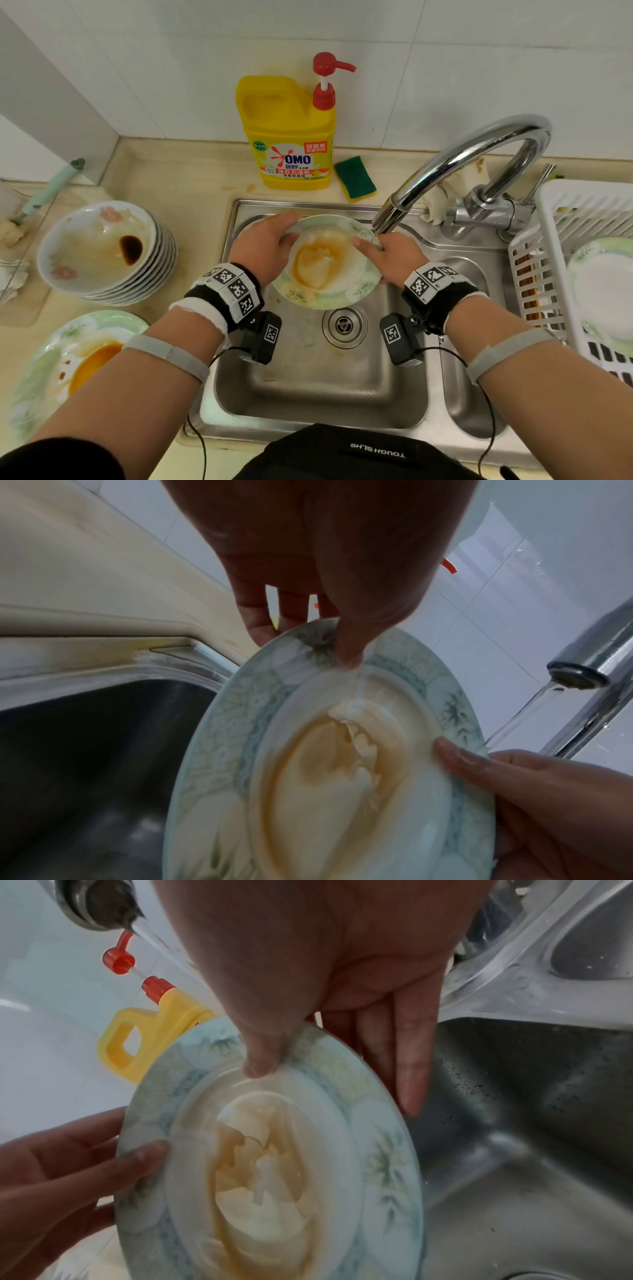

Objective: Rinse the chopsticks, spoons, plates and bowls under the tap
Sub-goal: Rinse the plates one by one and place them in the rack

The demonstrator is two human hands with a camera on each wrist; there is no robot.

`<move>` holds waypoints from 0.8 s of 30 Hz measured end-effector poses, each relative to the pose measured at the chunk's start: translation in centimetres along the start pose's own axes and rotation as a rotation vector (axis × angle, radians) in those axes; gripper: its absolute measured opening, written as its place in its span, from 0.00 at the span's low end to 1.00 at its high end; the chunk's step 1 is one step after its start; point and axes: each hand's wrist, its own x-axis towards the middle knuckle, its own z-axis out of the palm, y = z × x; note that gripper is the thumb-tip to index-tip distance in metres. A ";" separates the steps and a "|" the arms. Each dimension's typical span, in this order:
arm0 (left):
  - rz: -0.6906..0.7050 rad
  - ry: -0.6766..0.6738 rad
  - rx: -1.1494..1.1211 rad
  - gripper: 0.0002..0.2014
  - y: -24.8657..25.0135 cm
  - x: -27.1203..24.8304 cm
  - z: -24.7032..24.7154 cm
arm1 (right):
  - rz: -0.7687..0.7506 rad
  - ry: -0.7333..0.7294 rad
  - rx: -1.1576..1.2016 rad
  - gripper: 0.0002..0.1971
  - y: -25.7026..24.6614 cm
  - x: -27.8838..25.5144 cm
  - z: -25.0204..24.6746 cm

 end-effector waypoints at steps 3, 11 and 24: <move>-0.007 0.010 -0.001 0.15 0.2 0.2 0.0 | -0.027 -0.057 -0.038 0.28 0.8 0.2 0.2; 0.024 0.020 0.010 0.12 0.1 0.7 0.8 | -0.054 -0.004 0.034 0.24 0.5 -0.2 -0.2; -0.399 -0.220 -0.523 0.02 -3.8 -2.0 2.6 | -0.115 0.006 0.018 0.25 2.4 0.3 0.5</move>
